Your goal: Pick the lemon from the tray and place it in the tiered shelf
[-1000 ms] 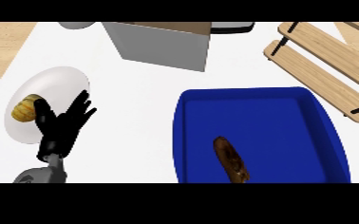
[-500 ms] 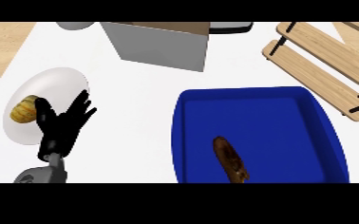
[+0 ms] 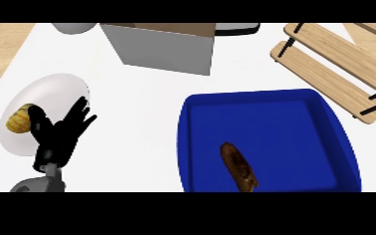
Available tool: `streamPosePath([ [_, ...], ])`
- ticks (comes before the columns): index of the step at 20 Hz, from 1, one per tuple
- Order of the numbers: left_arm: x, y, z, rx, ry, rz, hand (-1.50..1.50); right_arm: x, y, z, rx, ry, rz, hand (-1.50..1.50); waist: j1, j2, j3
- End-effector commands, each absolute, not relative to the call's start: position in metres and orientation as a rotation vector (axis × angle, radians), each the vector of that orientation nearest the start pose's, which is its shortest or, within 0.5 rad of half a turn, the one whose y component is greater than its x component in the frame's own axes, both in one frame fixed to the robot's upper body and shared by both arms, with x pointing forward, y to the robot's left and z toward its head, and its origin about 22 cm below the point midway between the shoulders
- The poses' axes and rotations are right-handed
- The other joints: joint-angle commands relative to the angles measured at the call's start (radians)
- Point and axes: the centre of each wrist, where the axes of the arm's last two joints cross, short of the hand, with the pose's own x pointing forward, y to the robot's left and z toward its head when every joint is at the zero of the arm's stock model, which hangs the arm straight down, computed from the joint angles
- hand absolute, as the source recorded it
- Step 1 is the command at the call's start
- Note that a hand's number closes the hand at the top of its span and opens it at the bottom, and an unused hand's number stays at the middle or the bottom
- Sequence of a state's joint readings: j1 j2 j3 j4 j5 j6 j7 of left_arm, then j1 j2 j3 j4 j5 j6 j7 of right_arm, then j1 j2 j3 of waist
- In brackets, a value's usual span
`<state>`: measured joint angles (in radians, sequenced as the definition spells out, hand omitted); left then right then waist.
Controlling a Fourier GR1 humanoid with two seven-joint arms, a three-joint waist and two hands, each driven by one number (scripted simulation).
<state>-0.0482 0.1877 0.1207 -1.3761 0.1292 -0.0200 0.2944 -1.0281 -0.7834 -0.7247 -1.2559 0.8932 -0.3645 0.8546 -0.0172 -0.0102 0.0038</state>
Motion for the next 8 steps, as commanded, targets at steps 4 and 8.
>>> streamPosePath([
  [4,0.229,0.300,-0.033,0.102,-1.097,0.068,0.00,0.201,-0.457,0.390,-1.357,-1.404,-1.010,-1.50,-0.018,-0.003,-0.003],
  [8,0.235,0.291,-0.050,0.103,-1.092,0.075,0.00,0.175,-0.456,0.377,-1.328,-1.404,-1.009,-1.50,-0.006,0.005,-0.004],
])
